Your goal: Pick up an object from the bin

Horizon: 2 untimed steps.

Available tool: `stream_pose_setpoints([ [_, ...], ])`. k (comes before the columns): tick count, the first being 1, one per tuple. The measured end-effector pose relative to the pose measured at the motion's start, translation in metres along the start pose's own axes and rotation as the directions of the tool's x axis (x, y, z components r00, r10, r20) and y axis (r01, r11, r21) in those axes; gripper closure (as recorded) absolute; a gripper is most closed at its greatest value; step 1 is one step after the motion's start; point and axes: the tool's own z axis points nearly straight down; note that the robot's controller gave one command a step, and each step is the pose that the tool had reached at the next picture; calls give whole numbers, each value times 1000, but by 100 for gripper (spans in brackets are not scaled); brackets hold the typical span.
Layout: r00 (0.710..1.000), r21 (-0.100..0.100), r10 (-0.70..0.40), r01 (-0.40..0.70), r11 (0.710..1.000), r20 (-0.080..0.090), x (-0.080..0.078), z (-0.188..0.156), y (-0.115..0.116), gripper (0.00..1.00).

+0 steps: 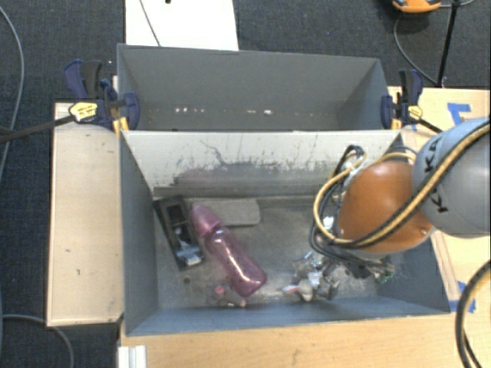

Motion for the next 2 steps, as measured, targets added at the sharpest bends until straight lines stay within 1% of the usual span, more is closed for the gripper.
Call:
stream_pose_setpoints([
  [1, 1000, 0, 0, 0, 1000, 0, 0, 0, 0, 100],
  [2, 965, 2, -261, 261, 965, 5, -46, 0, 24, 100],
])
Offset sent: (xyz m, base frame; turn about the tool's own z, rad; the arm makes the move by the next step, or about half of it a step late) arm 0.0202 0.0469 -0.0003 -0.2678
